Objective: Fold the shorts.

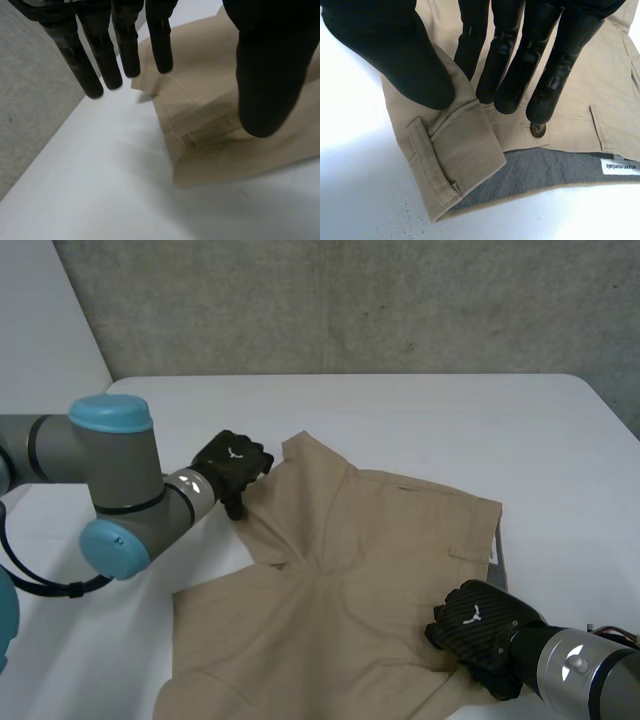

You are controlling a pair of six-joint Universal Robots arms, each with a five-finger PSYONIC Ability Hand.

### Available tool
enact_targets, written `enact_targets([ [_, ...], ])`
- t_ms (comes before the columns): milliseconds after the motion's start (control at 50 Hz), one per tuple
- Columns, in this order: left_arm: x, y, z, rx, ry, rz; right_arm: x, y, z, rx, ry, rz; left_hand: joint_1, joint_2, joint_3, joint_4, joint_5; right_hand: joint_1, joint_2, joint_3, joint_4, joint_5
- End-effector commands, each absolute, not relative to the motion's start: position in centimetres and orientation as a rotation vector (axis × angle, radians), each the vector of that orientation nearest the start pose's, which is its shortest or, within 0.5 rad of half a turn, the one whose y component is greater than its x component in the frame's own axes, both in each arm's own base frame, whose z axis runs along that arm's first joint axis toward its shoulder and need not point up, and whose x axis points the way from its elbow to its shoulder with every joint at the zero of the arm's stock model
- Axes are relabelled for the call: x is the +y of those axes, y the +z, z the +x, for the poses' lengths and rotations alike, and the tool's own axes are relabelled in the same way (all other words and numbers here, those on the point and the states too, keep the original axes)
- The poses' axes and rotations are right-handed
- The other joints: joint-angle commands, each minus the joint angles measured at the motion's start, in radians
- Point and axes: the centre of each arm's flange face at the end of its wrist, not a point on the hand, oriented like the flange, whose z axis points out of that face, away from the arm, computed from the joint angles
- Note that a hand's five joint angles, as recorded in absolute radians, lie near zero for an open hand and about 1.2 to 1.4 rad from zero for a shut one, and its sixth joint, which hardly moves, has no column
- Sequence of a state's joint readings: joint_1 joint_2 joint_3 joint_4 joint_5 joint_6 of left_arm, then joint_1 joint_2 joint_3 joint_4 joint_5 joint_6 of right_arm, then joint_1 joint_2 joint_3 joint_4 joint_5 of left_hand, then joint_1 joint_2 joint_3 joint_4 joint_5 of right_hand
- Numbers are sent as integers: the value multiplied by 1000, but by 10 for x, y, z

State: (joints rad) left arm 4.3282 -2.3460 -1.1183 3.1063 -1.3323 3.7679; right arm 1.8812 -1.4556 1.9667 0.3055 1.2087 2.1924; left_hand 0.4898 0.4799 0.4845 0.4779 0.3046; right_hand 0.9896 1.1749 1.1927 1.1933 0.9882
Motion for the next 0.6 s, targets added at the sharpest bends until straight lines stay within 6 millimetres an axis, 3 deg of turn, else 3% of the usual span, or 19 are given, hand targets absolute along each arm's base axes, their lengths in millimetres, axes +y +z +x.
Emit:
enact_targets([
  [20, -343, 132, -303, 2201, -1806, 1463, -151, 168, 220, 2138, -1214, -1809, 327, 337, 333, 339, 338, 407, 221, 204, 203, 234],
  [200, -342, 137, -299, 2193, -1798, 1448, -153, 168, 221, 2134, -1236, -1810, 904, 913, 909, 915, 914, 407, 221, 204, 203, 234],
  [420, -321, 159, -278, 2211, -1742, 1378, -152, 167, 221, 2130, -1233, -1811, 878, 887, 883, 889, 888, 407, 221, 204, 203, 234],
  [600, -307, 151, -269, 2243, -1652, 1369, -151, 166, 221, 2131, -1224, -1811, 725, 735, 730, 737, 736, 407, 221, 204, 203, 234],
])
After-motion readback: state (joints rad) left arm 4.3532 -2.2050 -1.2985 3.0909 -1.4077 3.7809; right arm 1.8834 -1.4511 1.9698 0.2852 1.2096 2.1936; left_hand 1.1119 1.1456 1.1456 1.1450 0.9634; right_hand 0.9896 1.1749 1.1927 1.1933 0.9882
